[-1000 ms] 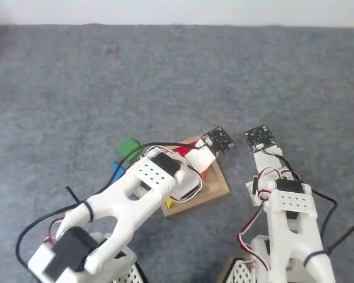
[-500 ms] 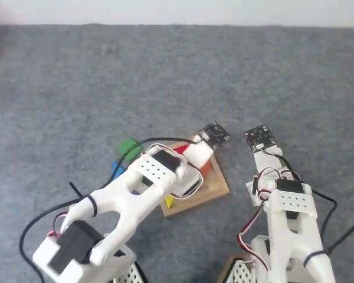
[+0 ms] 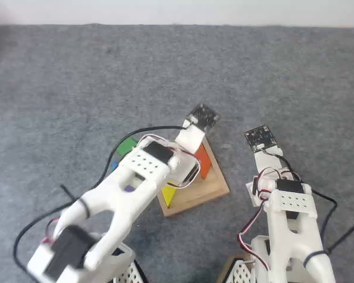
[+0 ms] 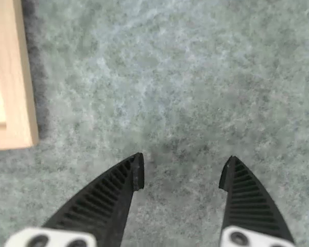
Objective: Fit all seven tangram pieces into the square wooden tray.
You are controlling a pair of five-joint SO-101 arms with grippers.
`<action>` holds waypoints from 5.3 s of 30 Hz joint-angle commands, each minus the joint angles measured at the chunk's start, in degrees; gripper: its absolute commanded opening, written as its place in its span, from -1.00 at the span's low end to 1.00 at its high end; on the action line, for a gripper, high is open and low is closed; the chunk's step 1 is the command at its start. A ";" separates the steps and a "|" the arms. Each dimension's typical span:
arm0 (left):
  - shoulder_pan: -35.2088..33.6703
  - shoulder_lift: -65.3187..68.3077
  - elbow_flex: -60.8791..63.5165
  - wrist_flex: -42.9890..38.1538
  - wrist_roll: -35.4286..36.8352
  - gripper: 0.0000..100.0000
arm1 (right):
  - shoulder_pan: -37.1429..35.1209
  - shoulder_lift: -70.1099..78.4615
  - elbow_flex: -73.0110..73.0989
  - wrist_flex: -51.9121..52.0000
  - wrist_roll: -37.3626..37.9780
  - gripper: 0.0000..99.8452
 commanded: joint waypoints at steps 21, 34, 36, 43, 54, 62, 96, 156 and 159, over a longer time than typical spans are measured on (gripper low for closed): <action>-34.73 -31.47 23.25 -19.52 13.63 -0.75 | -40.40 26.95 -44.13 19.47 -6.77 -0.28; -34.64 -23.38 20.09 -19.69 13.71 -0.75 | -44.35 31.52 -36.84 7.25 -10.11 -0.28; -34.64 -23.21 20.09 -19.78 13.71 -0.75 | -44.26 33.27 -36.57 6.73 -10.02 -0.28; -34.29 -23.03 20.09 -19.78 13.71 -0.75 | -44.18 36.97 -36.66 6.46 -9.93 -0.28; -34.29 -23.03 20.09 -19.78 13.71 -0.75 | -46.73 34.95 -34.55 11.21 -3.34 -0.28; -34.20 -23.03 20.09 -19.78 13.63 -0.75 | -43.65 23.60 -34.55 15.25 -2.55 -0.28; -34.20 -22.95 20.18 -19.78 13.63 -0.75 | -39.43 39.43 -39.56 10.95 -3.08 -0.28; -45.80 -22.86 14.55 -17.05 13.80 -0.75 | -28.35 44.62 -41.41 3.30 1.05 -0.25; -45.71 -22.86 14.90 -17.23 13.80 -0.75 | -28.26 46.64 -44.31 3.65 0.88 -0.25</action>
